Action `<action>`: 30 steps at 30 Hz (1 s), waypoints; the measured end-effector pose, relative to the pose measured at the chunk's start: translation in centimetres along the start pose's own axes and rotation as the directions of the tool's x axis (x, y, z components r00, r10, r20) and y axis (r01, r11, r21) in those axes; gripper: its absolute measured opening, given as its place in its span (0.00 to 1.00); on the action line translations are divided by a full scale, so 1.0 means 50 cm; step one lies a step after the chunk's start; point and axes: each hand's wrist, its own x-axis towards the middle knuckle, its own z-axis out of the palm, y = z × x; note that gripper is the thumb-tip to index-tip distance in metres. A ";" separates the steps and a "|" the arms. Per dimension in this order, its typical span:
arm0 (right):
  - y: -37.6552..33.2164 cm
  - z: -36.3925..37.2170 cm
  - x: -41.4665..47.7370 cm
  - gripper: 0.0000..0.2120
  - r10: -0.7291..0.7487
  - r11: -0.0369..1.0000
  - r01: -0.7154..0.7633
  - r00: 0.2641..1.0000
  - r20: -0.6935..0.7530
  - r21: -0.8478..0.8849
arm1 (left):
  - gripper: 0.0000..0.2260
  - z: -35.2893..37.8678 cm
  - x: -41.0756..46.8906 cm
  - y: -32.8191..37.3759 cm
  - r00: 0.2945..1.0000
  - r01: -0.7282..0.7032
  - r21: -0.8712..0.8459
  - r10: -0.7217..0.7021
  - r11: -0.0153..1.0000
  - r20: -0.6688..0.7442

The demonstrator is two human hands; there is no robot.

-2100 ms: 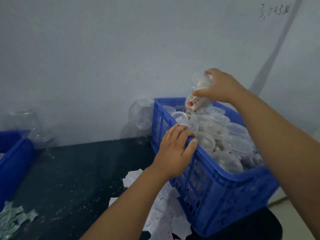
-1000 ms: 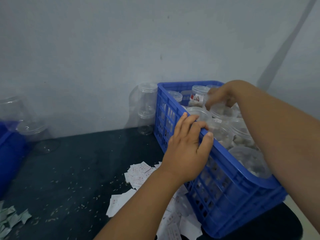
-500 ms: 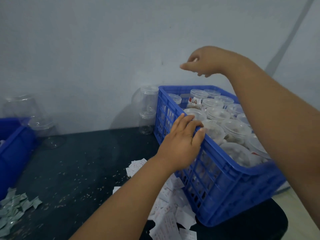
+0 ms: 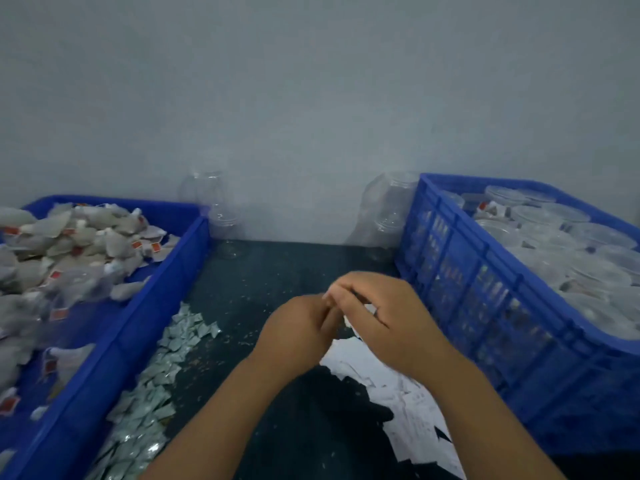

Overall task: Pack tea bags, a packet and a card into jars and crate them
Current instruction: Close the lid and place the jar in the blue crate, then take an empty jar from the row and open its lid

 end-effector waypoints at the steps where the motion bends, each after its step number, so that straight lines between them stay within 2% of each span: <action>1: 0.015 0.042 -0.009 0.19 0.072 0.997 -0.073 0.997 0.040 0.040 | 0.16 -0.003 -0.029 -0.051 0.994 0.091 -0.006 -0.091 0.996 -0.054; 4: 0.068 0.154 -0.024 0.27 0.228 0.971 -0.237 0.954 0.197 0.025 | 0.13 -0.007 -0.108 -0.188 0.939 0.327 0.053 -0.318 0.943 -0.132; 5: 0.085 0.185 -0.022 0.25 0.252 0.965 -0.263 0.938 0.238 0.014 | 0.13 -0.006 -0.124 -0.222 0.915 0.386 0.050 -0.375 0.921 -0.149; 7: 0.110 0.237 -0.002 0.15 0.289 0.954 -0.301 0.913 0.288 -0.004 | 0.15 0.001 -0.143 -0.266 0.888 0.431 0.011 -0.422 0.902 -0.184; 8: 0.121 0.258 0.017 0.12 0.304 0.948 -0.318 0.903 0.304 -0.001 | 0.15 0.006 -0.146 -0.279 0.882 0.431 -0.010 -0.423 0.903 -0.206; 13: 0.143 0.340 0.194 0.36 0.366 0.908 -0.410 0.876 0.312 0.085 | 0.14 0.032 -0.150 -0.302 0.910 0.355 0.030 -0.338 0.934 -0.238; 17: 0.143 0.394 0.388 0.40 0.389 0.899 -0.416 0.902 0.184 0.139 | 0.15 0.036 -0.154 -0.315 0.901 0.354 -0.057 -0.356 0.934 -0.249; 20: 0.145 0.434 0.525 0.44 0.403 0.886 -0.414 0.910 0.095 0.208 | 0.17 0.039 -0.153 -0.320 0.906 0.345 -0.034 -0.342 0.938 -0.250; 25: 0.152 0.489 0.668 0.58 0.459 0.832 -0.453 0.886 0.062 0.320 | 0.20 0.042 -0.148 -0.327 0.905 0.360 -0.055 -0.363 0.931 -0.222; 28: 0.162 0.513 0.707 0.58 0.482 0.819 -0.479 0.873 0.075 0.316 | 0.21 0.043 -0.148 -0.329 0.905 0.365 -0.045 -0.366 0.930 -0.216; 30: 0.168 0.516 0.715 0.53 0.467 0.849 -0.466 0.882 0.060 0.250 | 0.21 0.042 -0.148 -0.330 0.905 0.364 -0.036 -0.362 0.931 -0.222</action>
